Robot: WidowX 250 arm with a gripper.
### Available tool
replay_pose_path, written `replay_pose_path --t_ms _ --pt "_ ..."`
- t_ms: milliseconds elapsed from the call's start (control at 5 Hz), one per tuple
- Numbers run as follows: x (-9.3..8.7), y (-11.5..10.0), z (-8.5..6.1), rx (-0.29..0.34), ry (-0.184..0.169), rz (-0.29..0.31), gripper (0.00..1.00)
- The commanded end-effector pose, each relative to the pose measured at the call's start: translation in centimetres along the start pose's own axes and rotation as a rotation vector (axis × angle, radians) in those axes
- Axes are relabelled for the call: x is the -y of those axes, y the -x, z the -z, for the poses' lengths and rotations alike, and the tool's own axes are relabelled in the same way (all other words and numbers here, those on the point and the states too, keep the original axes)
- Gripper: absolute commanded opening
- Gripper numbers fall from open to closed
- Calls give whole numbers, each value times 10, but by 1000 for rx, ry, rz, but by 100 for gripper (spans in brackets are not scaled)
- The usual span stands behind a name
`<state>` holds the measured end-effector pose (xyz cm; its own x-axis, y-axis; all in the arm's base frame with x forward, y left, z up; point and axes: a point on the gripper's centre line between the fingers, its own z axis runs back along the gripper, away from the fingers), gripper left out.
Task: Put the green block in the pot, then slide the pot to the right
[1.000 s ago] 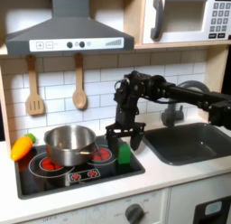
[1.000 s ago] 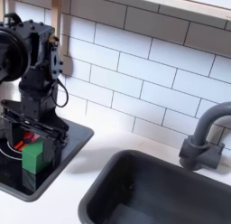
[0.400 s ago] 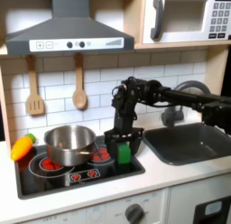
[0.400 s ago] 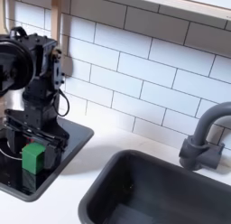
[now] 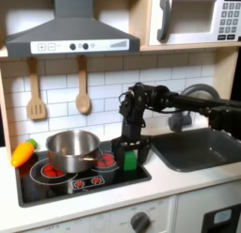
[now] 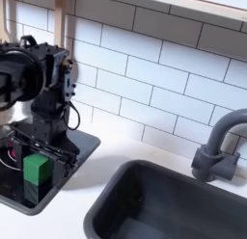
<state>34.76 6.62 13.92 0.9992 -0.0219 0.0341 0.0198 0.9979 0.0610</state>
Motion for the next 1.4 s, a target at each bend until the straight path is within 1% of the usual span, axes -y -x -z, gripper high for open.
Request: replay_pose_path --t_ms 0,400,600,800,1000,1200 --pt "-1 -1 5 -16 3 -9 100" --pt "2 3 4 -18 9 -4 100" --pt "2 4 3 -15 8 -17 0" --pt "4 6 4 -21 8 -13 0" --pt "4 10 5 -21 12 -24 0" --pt "5 13 -1 -6 9 -19 0"
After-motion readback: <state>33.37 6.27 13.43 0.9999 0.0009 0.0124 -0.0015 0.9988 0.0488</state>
